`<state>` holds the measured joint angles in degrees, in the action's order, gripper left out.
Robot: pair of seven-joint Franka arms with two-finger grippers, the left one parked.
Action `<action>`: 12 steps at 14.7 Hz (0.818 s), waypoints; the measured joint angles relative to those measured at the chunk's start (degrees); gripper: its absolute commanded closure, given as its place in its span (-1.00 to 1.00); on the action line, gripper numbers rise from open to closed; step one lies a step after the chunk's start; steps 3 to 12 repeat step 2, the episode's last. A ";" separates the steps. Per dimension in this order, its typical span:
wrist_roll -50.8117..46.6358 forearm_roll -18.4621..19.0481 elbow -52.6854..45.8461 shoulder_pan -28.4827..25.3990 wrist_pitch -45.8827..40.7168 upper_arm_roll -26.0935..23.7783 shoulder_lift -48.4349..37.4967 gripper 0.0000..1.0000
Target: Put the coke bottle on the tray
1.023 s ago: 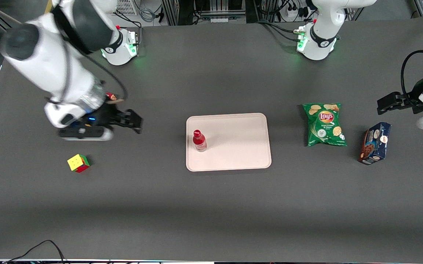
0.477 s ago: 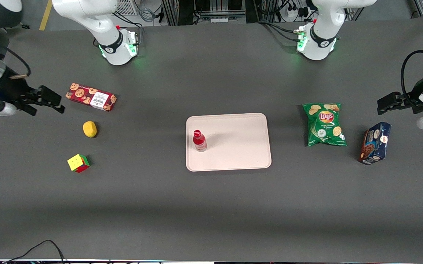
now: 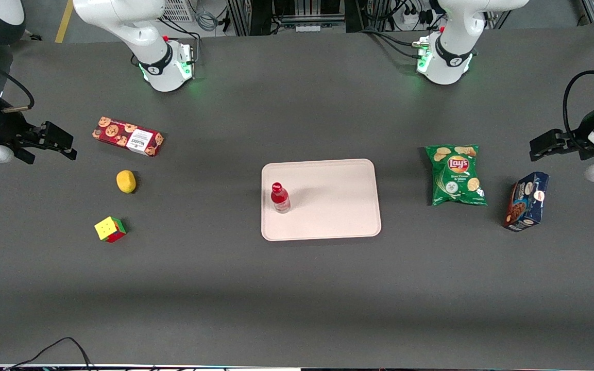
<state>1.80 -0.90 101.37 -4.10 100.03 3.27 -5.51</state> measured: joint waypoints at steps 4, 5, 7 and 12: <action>-0.03 0.00 -0.11 -0.04 0.07 -0.24 0.37 -1.00; -0.03 0.00 -0.11 -0.04 0.07 -0.24 0.37 -1.00; -0.03 0.00 -0.11 -0.04 0.07 -0.24 0.37 -1.00; -0.03 0.00 -0.11 -0.04 0.07 -0.24 0.37 -1.00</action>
